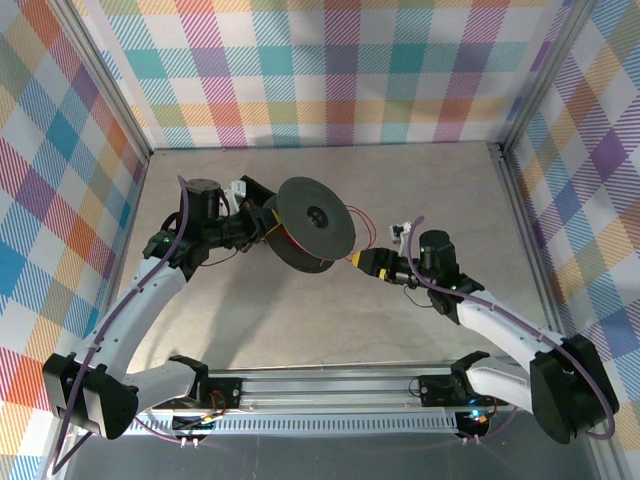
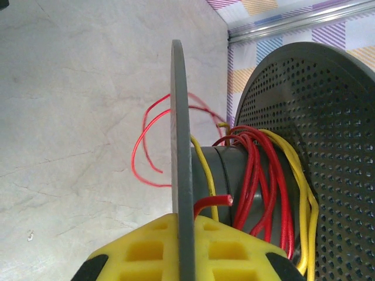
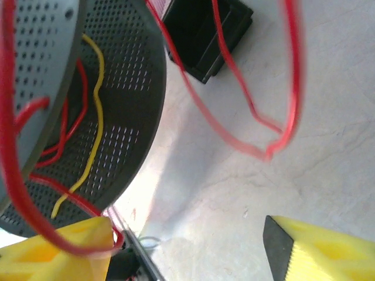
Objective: Wrap the cables
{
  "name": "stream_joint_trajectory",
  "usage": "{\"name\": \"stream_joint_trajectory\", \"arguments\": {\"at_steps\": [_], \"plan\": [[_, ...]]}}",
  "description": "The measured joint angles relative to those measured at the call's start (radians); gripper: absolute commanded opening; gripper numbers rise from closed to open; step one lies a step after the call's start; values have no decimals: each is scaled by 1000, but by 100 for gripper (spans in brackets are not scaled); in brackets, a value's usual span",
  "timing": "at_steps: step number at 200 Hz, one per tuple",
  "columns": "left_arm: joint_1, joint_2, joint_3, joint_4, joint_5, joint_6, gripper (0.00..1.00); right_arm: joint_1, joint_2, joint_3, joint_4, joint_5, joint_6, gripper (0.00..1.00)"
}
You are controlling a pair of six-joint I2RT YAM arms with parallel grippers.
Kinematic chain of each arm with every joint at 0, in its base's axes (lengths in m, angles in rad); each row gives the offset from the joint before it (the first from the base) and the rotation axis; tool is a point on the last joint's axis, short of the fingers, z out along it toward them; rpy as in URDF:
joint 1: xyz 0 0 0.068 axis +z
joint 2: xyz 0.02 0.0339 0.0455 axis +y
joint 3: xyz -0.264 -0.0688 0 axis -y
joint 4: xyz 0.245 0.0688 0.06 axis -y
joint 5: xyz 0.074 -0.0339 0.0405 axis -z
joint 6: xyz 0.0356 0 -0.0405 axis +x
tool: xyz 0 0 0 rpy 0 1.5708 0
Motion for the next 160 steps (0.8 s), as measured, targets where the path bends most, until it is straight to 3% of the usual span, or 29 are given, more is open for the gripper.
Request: {"name": "stream_joint_trajectory", "arguments": {"at_steps": [87, 116, 160], "plan": [[0, 14, 24, -5, 0, 35, 0, 14, -237, -45, -8, -77, -62, 99], [0, 16, 35, -5, -2, 48, 0, 15, -321, -36, -52, -50, -73, 98], [3, 18, 35, -16, -22, 63, 0, 6, -299, -18, -173, 10, -31, 93]]}}
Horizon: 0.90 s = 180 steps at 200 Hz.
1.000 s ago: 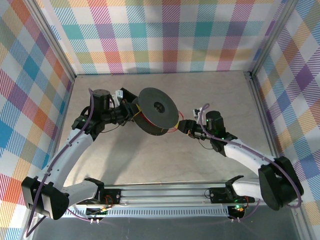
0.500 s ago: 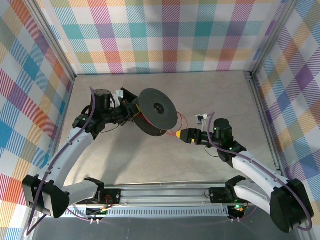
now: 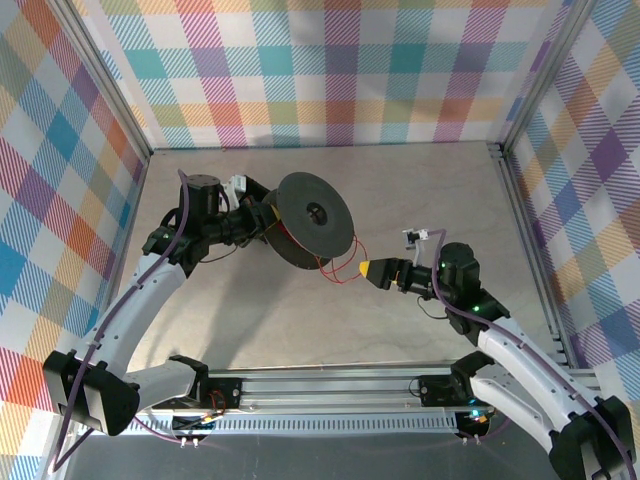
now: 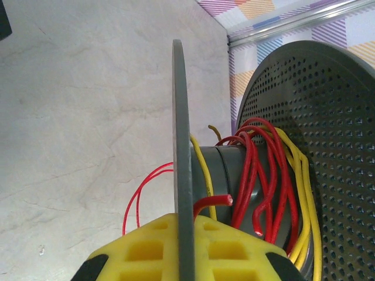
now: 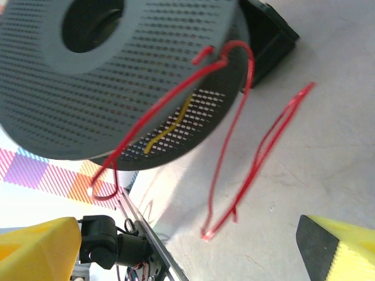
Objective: Wrap the cables
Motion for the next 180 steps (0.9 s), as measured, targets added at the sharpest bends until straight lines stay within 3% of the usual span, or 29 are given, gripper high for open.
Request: {"name": "stream_joint_trajectory", "arguments": {"at_steps": [27, 68, 155, 173, 180], "plan": [[1, 0, 0, -11, -11, 7, 0, -40, 23, 0, -38, -6, 47, 88], [1, 0, 0, -10, -13, 14, 0, -93, 125, 0, -4, -67, 129, 70], [1, 0, 0, -10, -13, 15, 0, -84, 382, 15, 220, -195, 228, 55], [1, 0, 0, -10, -13, 16, 0, -65, 426, 23, 253, -204, 237, 42], [1, 0, 0, -9, -13, 15, 0, -55, 441, 26, 263, -205, 240, 31]]}}
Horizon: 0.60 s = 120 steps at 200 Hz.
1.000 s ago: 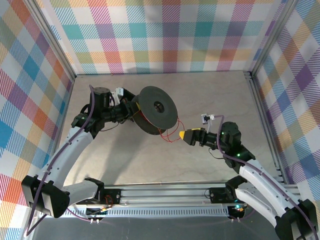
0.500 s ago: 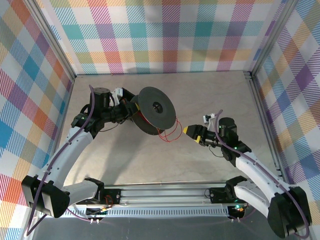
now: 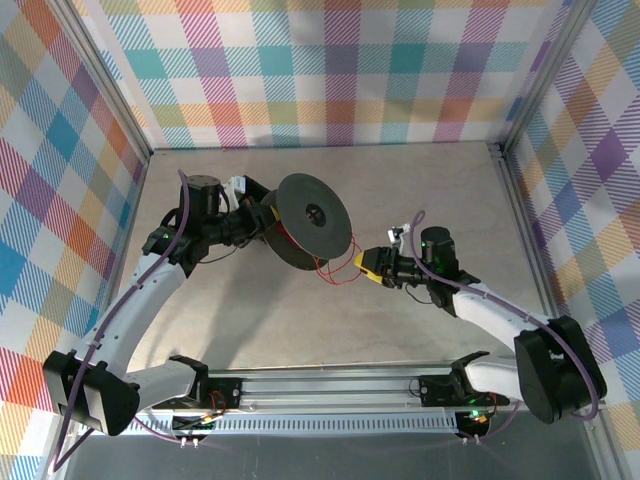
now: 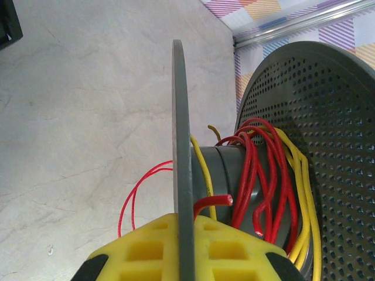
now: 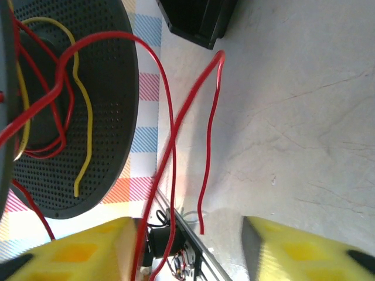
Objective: Wrap the cables
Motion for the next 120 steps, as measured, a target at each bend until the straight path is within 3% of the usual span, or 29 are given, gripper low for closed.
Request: {"name": "stream_joint_trajectory", "arguments": {"at_steps": [16, 59, 90, 120], "plan": [[0, 0, 0, 0, 0, 0, 0, 16, 27, 7, 10, -2, 3, 0], [-2, -3, 0, -5, 0, 22, 0, -7, 39, 78, -157, 85, -81, 0], [-21, -20, 0, -40, -1, 59, 0, -163, 74, 142, -290, 161, -163, 0], [-84, -36, 0, -67, -9, 108, 0, -302, 233, 262, -388, 189, -219, 0]]}}
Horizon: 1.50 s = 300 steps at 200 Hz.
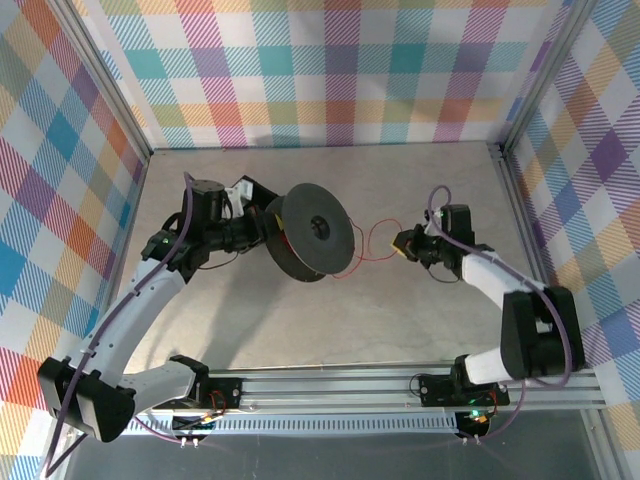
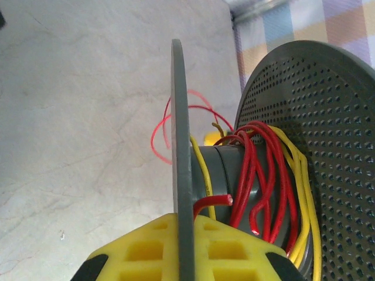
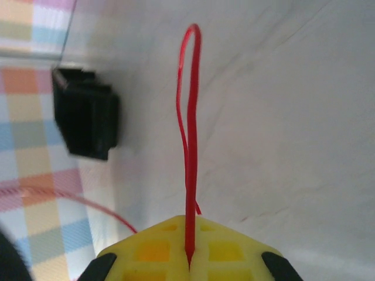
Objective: Wrap the cables
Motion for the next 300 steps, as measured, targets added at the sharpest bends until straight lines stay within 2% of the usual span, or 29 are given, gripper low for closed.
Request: {"name": "stream_joint_trajectory", "arguments": {"at_steps": [45, 98, 131, 186, 230, 243, 260, 300], "plan": [[-124, -1, 12, -56, -29, 75, 0, -67, 214, 217, -84, 6, -23, 0], [-246, -16, 21, -125, -96, 171, 0, -82, 314, 507, -234, 64, -34, 0], [-261, -68, 21, -160, -132, 188, 0, -89, 344, 626, -294, 111, -48, 0], [-265, -152, 26, -199, -187, 200, 0, -137, 390, 639, -310, 97, -45, 0], [-322, -159, 26, -221, -209, 208, 0, -210, 416, 663, -303, 64, -24, 0], [-330, -159, 26, -221, -246, 202, 0, -212, 438, 669, -269, 22, -14, 7], [-331, -144, 27, -218, -317, 192, 0, -207, 459, 658, -220, -36, -2, 11], [-331, -50, 32, -205, -451, 187, 0, -148, 461, 501, -82, -127, 22, 24]]}}
